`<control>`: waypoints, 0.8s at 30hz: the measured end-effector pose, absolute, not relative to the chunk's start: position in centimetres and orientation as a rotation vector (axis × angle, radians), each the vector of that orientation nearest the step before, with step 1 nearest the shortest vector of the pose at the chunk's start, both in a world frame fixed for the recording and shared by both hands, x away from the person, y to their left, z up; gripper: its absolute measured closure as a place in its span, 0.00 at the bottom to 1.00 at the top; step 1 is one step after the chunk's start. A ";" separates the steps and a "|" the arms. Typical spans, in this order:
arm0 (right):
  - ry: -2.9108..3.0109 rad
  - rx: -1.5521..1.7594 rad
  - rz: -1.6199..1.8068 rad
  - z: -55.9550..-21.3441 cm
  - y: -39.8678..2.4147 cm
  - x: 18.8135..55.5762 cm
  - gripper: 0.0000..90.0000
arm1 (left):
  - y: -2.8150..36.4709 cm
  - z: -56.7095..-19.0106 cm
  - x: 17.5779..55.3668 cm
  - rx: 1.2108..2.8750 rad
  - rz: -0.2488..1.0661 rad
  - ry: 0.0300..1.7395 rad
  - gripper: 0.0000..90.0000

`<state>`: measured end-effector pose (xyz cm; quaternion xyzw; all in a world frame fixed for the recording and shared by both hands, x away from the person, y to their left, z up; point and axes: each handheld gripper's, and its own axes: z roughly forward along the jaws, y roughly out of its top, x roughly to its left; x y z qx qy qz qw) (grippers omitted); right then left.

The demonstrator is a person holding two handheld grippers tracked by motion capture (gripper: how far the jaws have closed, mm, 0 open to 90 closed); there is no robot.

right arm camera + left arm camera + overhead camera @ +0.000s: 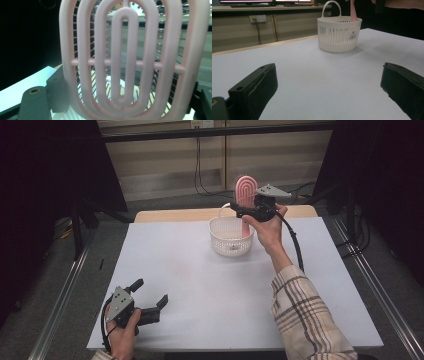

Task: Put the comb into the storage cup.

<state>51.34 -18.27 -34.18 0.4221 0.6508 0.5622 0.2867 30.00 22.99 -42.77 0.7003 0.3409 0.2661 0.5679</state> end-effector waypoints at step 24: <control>1.745 1.186 1.501 -36.7 -18.4 51.8 0.24 | 23.1 -42.8 30.0 1.640 0.621 0.807 0.01</control>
